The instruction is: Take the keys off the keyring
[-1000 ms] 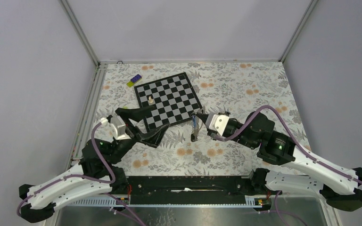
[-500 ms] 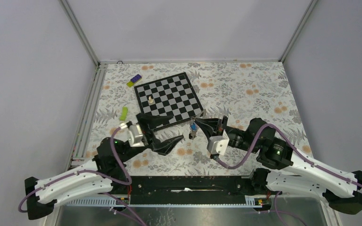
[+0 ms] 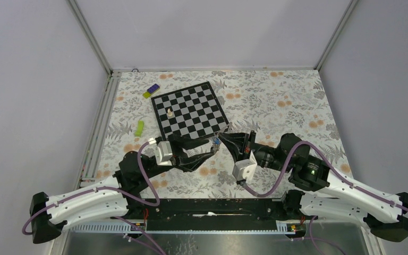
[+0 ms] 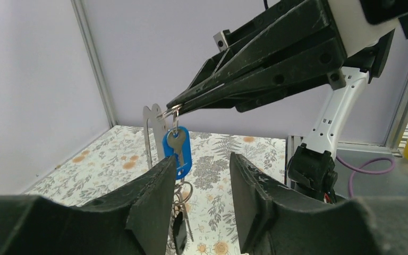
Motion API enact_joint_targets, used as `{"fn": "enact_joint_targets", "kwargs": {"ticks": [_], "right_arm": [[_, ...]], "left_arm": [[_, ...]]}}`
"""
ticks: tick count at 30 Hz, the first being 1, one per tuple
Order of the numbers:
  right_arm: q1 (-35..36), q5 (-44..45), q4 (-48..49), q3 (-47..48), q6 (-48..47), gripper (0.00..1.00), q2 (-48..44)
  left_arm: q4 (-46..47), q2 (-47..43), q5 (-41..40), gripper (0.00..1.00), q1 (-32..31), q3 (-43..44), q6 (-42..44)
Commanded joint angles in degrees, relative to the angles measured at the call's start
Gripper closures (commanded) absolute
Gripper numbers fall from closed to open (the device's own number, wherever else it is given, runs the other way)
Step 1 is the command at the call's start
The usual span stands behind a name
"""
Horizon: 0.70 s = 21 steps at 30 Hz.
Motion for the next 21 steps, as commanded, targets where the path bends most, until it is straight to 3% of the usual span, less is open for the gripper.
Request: {"fn": "enact_joint_targets", "kwargs": {"ticks": [1, 21], "right_arm": [[0.1, 0.0, 3.6, 0.5, -3.6, 1.00, 0.9], [0.1, -3.7, 1.1, -0.1, -1.7, 1.00, 0.3]], "left_arm": [[5.0, -0.4, 1.4, 0.54, 0.0, 2.5, -0.2], [3.2, 0.0, -3.6, 0.51, 0.0, 1.8, 1.2]]}}
